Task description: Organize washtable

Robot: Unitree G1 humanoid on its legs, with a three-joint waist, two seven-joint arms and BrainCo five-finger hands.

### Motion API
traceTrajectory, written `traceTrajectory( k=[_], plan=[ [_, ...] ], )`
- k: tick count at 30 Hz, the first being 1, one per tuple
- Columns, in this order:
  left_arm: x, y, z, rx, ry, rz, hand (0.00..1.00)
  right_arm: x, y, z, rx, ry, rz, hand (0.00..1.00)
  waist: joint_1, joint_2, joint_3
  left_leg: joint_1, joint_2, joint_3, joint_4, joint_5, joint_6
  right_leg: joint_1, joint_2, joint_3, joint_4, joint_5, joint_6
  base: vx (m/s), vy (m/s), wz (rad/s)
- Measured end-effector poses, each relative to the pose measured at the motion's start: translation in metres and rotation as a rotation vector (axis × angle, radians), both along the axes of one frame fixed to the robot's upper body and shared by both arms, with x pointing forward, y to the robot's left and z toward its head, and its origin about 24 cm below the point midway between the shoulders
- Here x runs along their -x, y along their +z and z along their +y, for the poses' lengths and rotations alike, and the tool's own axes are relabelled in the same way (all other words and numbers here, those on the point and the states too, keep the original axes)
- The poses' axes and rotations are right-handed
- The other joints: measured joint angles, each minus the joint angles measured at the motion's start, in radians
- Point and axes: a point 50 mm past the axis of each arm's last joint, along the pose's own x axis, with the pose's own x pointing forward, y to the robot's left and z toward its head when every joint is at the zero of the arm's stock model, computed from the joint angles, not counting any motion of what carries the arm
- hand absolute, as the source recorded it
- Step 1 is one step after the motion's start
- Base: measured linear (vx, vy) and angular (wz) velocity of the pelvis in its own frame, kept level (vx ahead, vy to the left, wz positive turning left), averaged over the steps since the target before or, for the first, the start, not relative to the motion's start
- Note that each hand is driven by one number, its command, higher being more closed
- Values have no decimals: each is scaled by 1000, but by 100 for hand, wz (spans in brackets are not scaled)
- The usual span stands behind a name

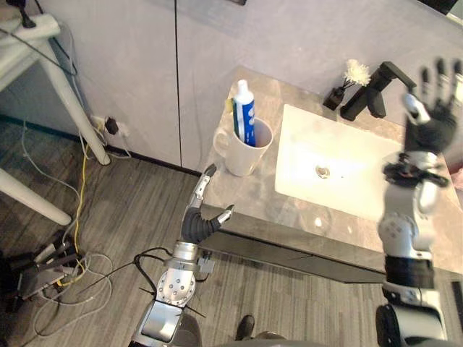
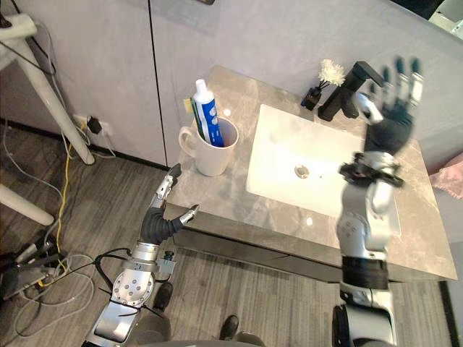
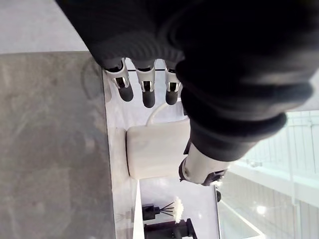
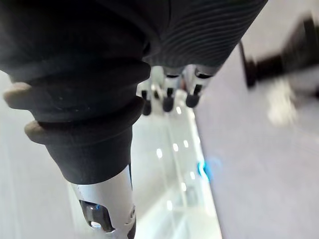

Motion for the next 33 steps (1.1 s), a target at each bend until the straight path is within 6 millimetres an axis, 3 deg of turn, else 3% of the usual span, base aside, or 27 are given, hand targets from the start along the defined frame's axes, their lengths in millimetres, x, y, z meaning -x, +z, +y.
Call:
traceTrajectory(
  k=[1,3,5,6,8,9,11,16,18,19,21,24,27,29,33],
  plan=[
    [-1,-5,4,-3,23,23,0,13,-11,-17,18,-158,64,0,-19,19,-13,11,1,6,-3,0,0,8,1,2,-2,0,0,-37,-3,-7],
    [-1,-9,6,-7,33,43,0,26,-20,-33,28,-277,115,0,-29,33,-24,16,2,9,-3,0,0,12,2,3,-4,0,0,-26,-2,-5],
    [-1,-16,6,-13,42,71,0,52,-31,-61,94,-570,242,0,-46,62,-42,23,4,22,-4,-1,0,13,3,16,-6,0,0,-26,0,-16],
    [-1,-17,7,-13,48,78,0,58,-34,-68,104,-638,276,0,-49,67,-47,26,5,27,-4,-1,0,13,4,24,-9,1,0,-27,3,-24],
    [-1,-23,7,-10,64,102,0,76,-59,-92,97,-842,438,0,-69,80,-71,27,6,37,-4,-1,1,13,4,32,-19,7,1,-16,2,-16],
    [-1,-25,5,-15,66,110,0,86,-81,-105,42,-923,554,0,-74,82,-78,30,7,41,-4,-2,1,12,5,40,-19,8,0,-9,3,-13],
    [-1,-28,1,-13,56,120,0,102,-114,-111,-51,-983,694,0,-73,85,-81,41,9,55,-5,-3,2,13,6,55,-19,11,-1,-14,2,-20],
    [0,-33,-11,22,48,164,0,145,-196,-84,-260,-980,979,0,-80,106,-100,50,9,79,-5,-5,5,15,3,64,-18,16,0,-11,8,-10],
    [0,-35,-15,38,50,181,0,169,-238,-59,-373,-945,1143,0,-80,115,-108,54,11,90,-5,-6,5,18,3,67,-16,16,0,-18,1,-5],
    [1,-36,-17,42,48,186,0,176,-249,-52,-404,-928,1190,0,-79,117,-110,56,12,92,-5,-6,5,18,3,69,-15,16,0,-17,-11,-9],
    [2,-38,-24,42,22,207,0,202,-293,-19,-512,-826,1402,0,-69,121,-113,66,20,101,-5,-12,1,24,4,76,-14,16,-1,-17,-14,-8],
    [4,-41,-32,53,-13,228,0,227,-334,18,-638,-650,1621,0,-70,127,-117,69,21,104,-7,-19,-1,32,5,78,-15,16,-1,-4,-2,-1],
    [5,-42,-34,63,-32,245,0,242,-351,43,-699,-513,1728,0,-68,137,-124,68,21,104,-12,-20,1,32,4,78,-15,16,0,-11,1,0],
    [5,-43,-33,78,-47,260,0,240,-357,56,-681,-388,1767,0,-69,147,-128,69,20,104,-12,-20,1,35,4,77,-20,12,5,0,0,0],
    [7,-45,-33,115,-73,280,0,223,-358,72,-419,-166,1837,0,-67,154,-133,69,19,92,-12,-18,-2,48,6,57,-43,11,4,-4,-6,9]
  ],
)
